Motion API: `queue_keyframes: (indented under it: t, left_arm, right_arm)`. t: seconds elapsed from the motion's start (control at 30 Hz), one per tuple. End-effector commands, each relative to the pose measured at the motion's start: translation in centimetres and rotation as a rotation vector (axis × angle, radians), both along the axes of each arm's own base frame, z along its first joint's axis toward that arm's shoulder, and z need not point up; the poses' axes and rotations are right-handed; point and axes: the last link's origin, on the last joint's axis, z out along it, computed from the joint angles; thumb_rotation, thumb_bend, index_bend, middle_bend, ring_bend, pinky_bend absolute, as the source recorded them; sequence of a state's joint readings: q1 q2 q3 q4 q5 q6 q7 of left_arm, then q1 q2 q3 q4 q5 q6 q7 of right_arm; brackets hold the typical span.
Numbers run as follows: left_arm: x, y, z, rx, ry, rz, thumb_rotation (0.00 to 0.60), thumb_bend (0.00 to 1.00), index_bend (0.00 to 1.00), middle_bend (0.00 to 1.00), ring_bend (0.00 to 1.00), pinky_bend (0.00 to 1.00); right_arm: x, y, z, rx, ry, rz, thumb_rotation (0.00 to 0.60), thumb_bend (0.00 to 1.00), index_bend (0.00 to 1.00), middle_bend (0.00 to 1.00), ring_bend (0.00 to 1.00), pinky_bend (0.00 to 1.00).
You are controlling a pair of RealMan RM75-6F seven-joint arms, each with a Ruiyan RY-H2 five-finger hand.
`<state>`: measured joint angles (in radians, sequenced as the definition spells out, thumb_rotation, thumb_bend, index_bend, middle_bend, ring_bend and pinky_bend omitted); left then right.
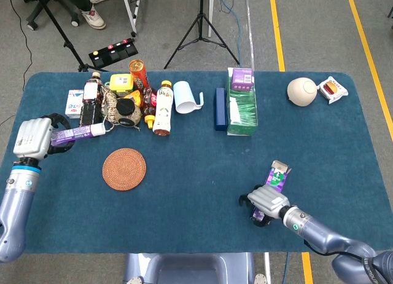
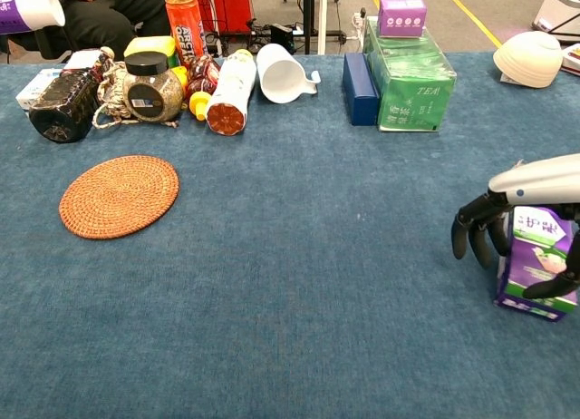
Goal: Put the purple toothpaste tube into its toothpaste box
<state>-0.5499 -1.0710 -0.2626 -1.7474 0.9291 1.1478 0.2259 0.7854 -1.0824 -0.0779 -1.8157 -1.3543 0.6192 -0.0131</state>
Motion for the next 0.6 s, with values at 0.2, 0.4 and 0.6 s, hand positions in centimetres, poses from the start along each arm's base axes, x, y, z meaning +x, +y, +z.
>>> queue_keyframes:
  t: [0.2, 0.4, 0.6]
  left_arm:
    - [0.1, 0.1, -0.3, -0.006, -0.005, 0.000, 0.600, 0.27, 0.58, 0.41, 0.39, 0.62]
    - [0.2, 0.2, -0.4, -0.010, -0.007, -0.001, 0.600, 0.27, 0.58, 0.41, 0.39, 0.62]
    - [0.1, 0.2, -0.4, -0.010, -0.008, 0.000, 0.600, 0.27, 0.58, 0.41, 0.39, 0.62]
  right_arm:
    - [-1.5, 0.2, 1.1, -0.011, 0.057, -0.001, 0.600, 0.31, 0.31, 0.46, 0.47, 0.21]
    - [-3.7, 0.6, 3.0, -0.040, 0.122, 0.003, 0.600, 0.31, 0.32, 0.47, 0.46, 0.22]
    - [-5.7, 0.5, 5.0, -0.075, 0.187, 0.023, 0.600, 0.32, 0.34, 0.49, 0.45, 0.22]
